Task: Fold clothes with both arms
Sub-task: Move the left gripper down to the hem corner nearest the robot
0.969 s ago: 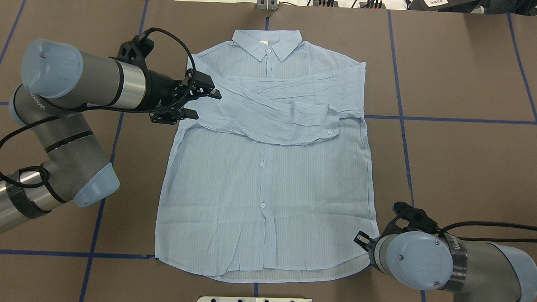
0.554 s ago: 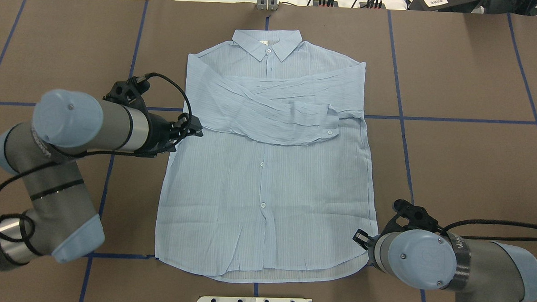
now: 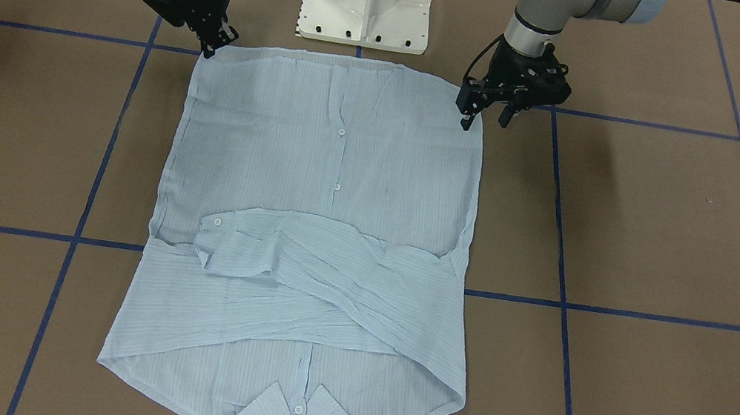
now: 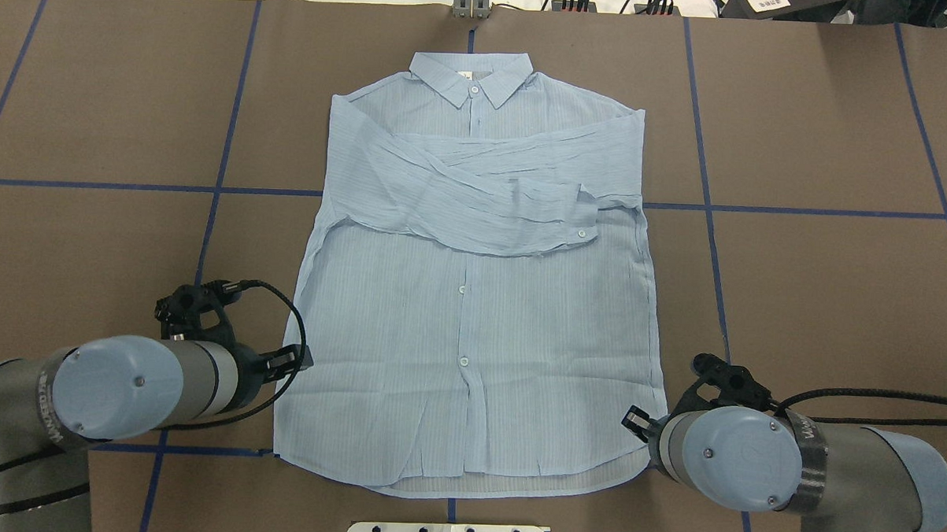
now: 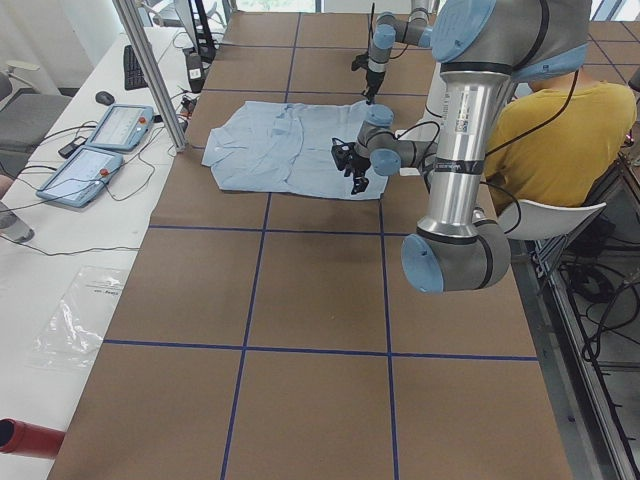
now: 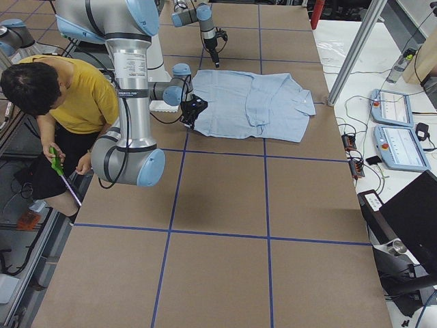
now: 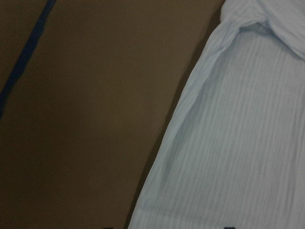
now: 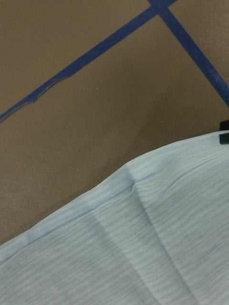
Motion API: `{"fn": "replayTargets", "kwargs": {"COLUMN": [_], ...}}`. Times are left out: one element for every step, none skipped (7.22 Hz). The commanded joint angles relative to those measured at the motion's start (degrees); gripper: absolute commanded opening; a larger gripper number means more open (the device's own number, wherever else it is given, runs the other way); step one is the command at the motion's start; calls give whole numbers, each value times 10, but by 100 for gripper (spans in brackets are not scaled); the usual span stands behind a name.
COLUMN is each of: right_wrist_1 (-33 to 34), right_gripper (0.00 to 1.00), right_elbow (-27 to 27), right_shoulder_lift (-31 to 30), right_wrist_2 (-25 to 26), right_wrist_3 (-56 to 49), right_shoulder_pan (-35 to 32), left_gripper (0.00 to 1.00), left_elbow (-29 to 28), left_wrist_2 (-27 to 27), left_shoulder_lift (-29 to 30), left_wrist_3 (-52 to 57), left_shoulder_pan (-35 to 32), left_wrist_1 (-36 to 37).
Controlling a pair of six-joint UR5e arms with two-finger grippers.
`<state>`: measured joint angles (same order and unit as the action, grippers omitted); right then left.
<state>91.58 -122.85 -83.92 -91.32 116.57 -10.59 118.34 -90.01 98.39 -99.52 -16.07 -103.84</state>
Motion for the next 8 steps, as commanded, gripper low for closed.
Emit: {"fn": "replayTargets", "kwargs": {"right_wrist_1": [0,0,0,0,0,0,0,0], "right_gripper": [0,0,0,0,0,0,0,0], "right_elbow": [1,2,3,5,6,6,6,6], "right_shoulder_lift": [1,0,1,2,1,1,2,3], "right_wrist_2": [0,0,0,0,0,0,0,0], "right_wrist_3": [0,0,0,0,0,0,0,0], "right_shoulder_pan": [4,4,8,8,8,8,8,8], "left_gripper": [82,79,76,74,66,49,34,33], "left_elbow": [7,2,-1,-7,-12,-14,-15,-16], "left_wrist_2": [6,7,6,6,6,6,5,4], "left_shoulder_lift": [-14,-11,0,5,7,6,5,5], "left_wrist_3": [-41,-52,-52,-52,-52,-53,-53,-52], "left_shoulder_pan": [45,63,66,69,70,70,70,70], "left_wrist_1": [1,1,1,1,1,2,2,1]}}
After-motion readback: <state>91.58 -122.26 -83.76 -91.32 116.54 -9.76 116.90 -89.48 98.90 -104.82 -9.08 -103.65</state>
